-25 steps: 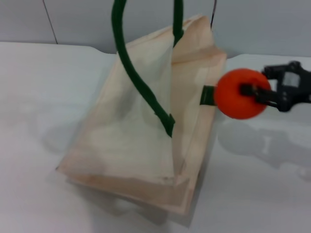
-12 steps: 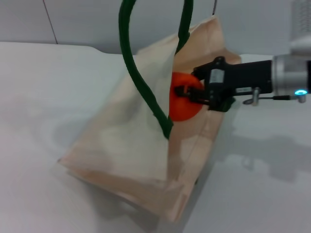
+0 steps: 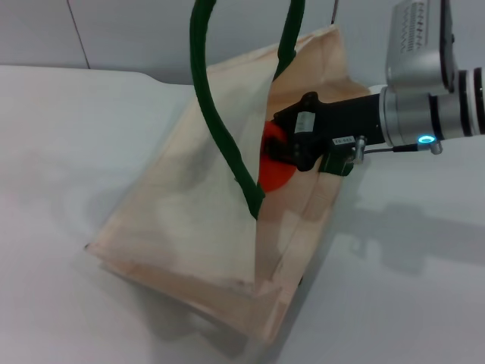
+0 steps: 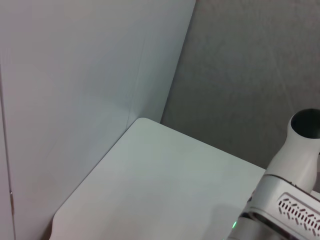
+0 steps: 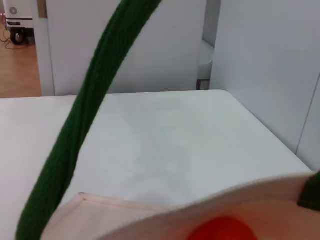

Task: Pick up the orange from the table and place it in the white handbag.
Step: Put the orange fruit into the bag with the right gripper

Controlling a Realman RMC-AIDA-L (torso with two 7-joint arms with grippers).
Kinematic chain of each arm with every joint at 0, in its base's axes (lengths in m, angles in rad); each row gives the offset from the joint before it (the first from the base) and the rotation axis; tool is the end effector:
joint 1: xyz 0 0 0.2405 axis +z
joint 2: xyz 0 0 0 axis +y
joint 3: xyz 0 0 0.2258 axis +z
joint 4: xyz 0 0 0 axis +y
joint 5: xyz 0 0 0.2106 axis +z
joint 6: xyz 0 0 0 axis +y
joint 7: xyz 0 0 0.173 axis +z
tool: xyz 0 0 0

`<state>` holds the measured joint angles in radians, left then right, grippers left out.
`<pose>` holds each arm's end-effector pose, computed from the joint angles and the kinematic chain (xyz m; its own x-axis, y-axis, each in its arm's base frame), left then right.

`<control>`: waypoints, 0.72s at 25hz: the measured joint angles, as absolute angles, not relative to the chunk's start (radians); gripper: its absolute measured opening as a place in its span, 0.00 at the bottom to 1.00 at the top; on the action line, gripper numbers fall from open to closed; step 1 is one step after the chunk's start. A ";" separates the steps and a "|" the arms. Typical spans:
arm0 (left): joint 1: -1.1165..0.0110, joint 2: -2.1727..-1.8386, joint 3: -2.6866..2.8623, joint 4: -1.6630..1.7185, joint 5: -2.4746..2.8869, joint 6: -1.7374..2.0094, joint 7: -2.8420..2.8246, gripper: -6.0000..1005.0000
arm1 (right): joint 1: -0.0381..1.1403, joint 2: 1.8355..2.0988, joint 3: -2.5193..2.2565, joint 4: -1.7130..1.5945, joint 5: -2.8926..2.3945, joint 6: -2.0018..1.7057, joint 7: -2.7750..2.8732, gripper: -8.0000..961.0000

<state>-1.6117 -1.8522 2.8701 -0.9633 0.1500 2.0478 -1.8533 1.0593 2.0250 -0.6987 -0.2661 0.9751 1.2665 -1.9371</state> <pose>-0.0109 0.4134 0.1358 0.9001 0.3948 0.1844 0.4201 -0.8986 -0.1269 0.1194 0.3996 -0.0733 0.9581 -0.0369 -0.2840 -0.0839 -0.9843 -0.1551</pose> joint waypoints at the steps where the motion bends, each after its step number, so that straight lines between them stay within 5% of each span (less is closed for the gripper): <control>1: -1.613 -1.852 2.870 -0.963 0.150 2.048 -1.854 0.15 | 1.062 2.026 -0.699 -0.264 0.975 1.265 -1.937 0.19; 10: -1.612 -1.853 2.870 -0.963 0.149 2.047 -1.854 0.15 | 1.069 2.029 -0.730 -0.251 0.983 1.243 -1.927 0.15; 18: -1.607 -1.853 2.869 -0.963 0.149 2.046 -1.854 0.15 | 1.061 2.029 -0.726 -0.251 0.984 1.237 -1.925 0.42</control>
<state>-1.6073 -1.8530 2.8685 -0.9633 0.1486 2.0462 -1.8545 1.0610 2.0295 -0.7257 -0.2509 0.9844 1.2371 -1.9247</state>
